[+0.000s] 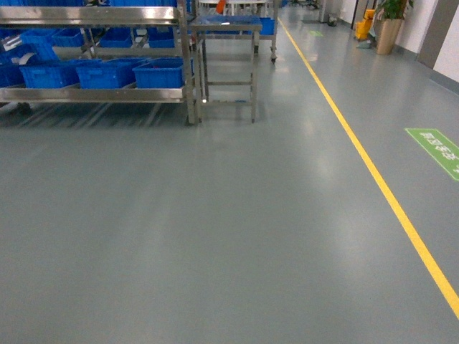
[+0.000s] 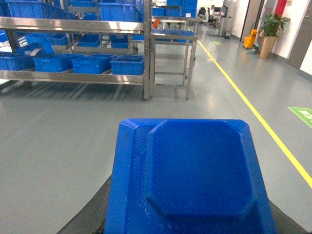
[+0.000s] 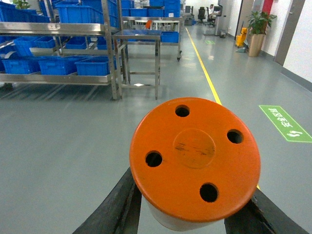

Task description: Sort blue parts and orange caps into right shelf containers

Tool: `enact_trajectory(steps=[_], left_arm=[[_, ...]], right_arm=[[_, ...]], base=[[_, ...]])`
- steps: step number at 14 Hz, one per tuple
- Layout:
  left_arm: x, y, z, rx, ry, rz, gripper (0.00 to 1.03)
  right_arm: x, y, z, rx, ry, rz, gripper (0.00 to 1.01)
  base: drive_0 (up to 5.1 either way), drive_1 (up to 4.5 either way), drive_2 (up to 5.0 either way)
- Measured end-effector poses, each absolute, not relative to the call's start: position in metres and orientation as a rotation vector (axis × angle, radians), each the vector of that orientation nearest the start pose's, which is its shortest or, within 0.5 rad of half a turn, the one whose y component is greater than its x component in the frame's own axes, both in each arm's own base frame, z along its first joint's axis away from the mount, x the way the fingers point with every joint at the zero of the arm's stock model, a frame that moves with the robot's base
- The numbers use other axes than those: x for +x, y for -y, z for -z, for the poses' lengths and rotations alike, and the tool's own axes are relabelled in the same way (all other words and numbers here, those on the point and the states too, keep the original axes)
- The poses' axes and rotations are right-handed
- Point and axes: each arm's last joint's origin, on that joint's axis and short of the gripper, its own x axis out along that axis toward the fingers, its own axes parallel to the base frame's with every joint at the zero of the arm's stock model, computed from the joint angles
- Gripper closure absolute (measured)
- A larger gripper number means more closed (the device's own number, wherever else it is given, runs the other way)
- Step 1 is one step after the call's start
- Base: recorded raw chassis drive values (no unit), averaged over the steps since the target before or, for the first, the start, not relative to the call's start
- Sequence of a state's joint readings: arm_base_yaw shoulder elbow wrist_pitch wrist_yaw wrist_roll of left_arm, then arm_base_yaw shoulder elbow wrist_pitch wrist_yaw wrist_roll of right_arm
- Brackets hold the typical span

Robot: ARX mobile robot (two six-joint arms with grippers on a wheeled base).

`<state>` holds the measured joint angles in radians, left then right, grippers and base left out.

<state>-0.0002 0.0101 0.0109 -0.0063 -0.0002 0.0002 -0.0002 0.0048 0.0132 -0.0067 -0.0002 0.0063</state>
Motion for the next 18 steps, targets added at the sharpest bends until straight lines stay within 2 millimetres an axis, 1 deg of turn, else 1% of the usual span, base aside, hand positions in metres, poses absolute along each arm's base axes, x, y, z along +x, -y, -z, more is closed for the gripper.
enact_trajectory(steps=[18], left_arm=[[0.0977,0.0000,-0.1657,0.000,-0.007,-0.001,0.60]], right_arm=[[0.0972,0.0000,-0.1668,0.006,0.000,0.000,0.60]], base=[[0.0,4.33,-4.3]])
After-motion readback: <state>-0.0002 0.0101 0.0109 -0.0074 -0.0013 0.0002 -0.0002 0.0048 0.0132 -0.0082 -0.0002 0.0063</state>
